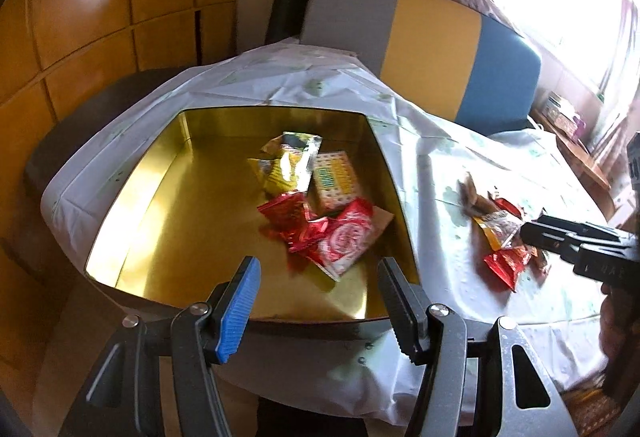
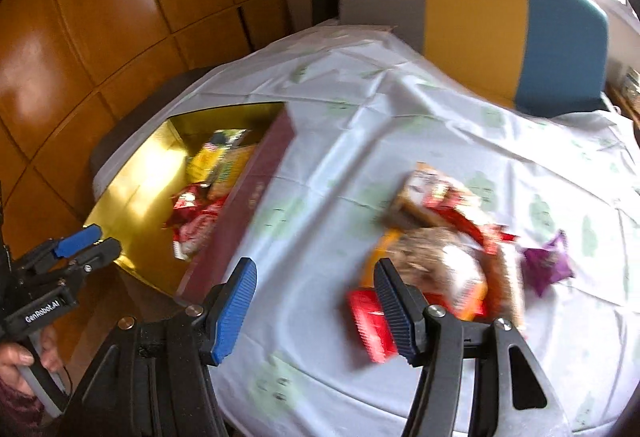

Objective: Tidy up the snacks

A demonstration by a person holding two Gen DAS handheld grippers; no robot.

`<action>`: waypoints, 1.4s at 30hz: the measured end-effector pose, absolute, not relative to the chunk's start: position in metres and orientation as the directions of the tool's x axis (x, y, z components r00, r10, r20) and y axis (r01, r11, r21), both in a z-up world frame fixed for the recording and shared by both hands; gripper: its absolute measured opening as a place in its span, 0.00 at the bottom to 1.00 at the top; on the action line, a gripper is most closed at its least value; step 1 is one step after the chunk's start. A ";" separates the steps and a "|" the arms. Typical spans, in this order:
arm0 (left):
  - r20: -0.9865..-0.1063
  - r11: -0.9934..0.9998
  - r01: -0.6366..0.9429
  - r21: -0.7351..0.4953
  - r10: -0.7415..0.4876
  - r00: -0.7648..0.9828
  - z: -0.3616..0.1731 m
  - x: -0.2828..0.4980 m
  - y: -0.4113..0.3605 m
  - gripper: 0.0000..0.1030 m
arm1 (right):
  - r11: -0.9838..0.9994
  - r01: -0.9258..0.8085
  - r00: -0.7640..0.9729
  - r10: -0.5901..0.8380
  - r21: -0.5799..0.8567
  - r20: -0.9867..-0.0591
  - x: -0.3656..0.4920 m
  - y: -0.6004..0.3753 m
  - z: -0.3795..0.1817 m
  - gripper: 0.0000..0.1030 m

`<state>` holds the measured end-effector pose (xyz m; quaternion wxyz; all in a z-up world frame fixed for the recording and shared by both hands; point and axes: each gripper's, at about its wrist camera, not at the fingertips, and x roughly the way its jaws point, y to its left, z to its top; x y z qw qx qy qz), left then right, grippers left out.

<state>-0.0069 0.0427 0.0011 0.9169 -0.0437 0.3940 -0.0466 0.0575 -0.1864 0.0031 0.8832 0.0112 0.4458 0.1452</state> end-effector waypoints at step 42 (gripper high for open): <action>-0.809 0.805 0.587 0.092 -0.283 0.515 -0.025 0.037 -0.168 0.73 | 0.936 0.269 0.569 0.035 0.226 -0.821 0.057 -0.390 -0.008 0.60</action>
